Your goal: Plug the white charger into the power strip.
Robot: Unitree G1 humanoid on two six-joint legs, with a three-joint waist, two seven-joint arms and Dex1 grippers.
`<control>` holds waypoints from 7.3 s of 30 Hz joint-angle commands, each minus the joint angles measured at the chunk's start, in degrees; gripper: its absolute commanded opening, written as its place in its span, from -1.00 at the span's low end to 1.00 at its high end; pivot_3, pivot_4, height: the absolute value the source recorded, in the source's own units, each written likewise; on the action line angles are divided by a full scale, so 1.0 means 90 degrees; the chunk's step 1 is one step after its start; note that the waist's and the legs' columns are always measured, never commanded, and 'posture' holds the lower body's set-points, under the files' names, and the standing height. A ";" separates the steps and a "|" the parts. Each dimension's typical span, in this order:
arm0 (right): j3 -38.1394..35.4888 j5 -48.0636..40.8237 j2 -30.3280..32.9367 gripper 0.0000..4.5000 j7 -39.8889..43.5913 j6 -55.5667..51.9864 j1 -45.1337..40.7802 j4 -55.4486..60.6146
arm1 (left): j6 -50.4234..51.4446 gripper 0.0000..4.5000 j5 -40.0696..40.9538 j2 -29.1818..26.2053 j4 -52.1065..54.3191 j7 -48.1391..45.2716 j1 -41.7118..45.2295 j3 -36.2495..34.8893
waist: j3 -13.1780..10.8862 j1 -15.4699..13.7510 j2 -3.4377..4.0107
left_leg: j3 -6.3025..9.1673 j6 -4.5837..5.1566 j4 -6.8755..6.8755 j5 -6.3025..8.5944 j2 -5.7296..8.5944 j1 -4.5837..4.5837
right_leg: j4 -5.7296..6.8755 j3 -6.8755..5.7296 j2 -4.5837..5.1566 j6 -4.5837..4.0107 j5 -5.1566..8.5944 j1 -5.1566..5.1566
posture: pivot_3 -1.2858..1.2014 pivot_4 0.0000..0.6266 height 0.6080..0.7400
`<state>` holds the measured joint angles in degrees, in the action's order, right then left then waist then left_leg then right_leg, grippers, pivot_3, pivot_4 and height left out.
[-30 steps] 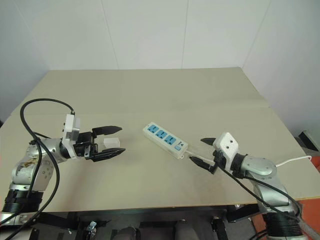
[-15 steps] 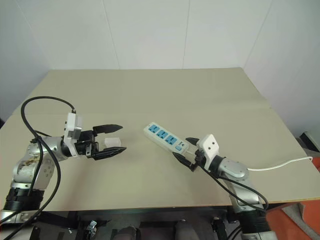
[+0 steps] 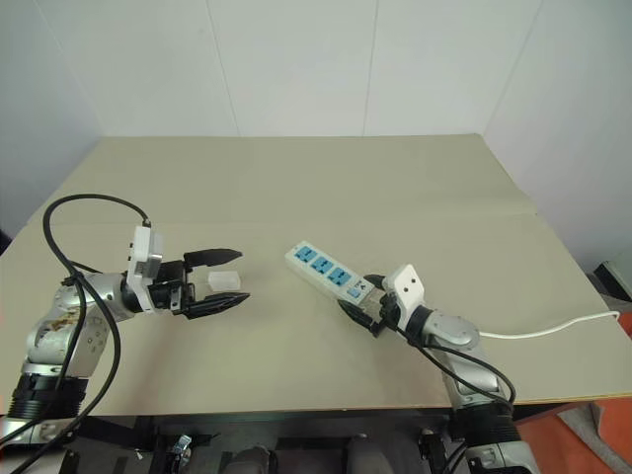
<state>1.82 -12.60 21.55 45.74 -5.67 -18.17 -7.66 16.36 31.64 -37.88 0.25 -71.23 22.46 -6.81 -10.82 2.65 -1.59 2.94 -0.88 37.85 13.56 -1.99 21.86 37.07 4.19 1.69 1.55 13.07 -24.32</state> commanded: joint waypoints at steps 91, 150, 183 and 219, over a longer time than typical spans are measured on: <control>0.1300 0.0533 0.0244 0.53 0.1363 -0.0028 -0.0576 -0.0574 | 0.0079 0.92 -0.6602 0.0479 -0.4799 -0.1508 0.5265 0.4999 | 0.0000 0.0170 -0.0003 | 0.0007 0.0002 0.0002 -0.0001 0.0001 -0.0001 | 0.0016 0.0006 -0.0013 0.0007 0.0005 -0.0003 | 0.03 -0.52 1.00; 0.1562 0.0388 0.0321 0.53 0.2782 0.0636 -0.1136 -0.1485 | -0.1647 -0.55 -0.0462 0.1914 -0.2104 -0.2173 0.1435 0.0761 | 0.0017 0.0152 -0.0003 | 0.0006 0.0001 0.0009 0.0000 0.0000 -0.0037 | 0.0013 0.0003 -0.0009 -0.0045 -0.0030 0.0031 | 0.03 -0.52 1.00; 0.1506 0.0419 0.0367 0.53 0.2851 0.0461 -0.0732 -0.1063 | -0.2974 -0.55 -0.0480 0.2036 -0.4233 -0.2363 0.2087 0.1582 | 0.0021 0.0132 -0.0005 | 0.0009 0.0001 0.0008 0.0000 0.0001 -0.0030 | 0.0008 0.0000 -0.0008 -0.0001 -0.0003 0.0030 | 0.03 -0.52 1.00; 0.1481 0.0362 0.0356 0.53 0.2928 0.0642 -0.0752 -0.1073 | -0.3904 -0.55 -0.0534 0.2232 -0.4462 -0.2336 0.1558 0.1385 | 0.0023 0.0133 -0.0006 | 0.0008 0.0001 0.0008 0.0000 0.0001 -0.0030 | 0.0008 0.0001 -0.0009 0.0004 0.0000 0.0030 | 0.03 -0.52 1.00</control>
<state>13.07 -9.84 24.82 70.31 -0.09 -26.30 -16.68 -16.87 28.28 -18.02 -39.43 -92.30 36.98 6.80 -10.61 3.85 -1.65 3.01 -0.87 37.92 13.57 -1.98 21.59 37.14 4.19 1.60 1.58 13.07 -24.04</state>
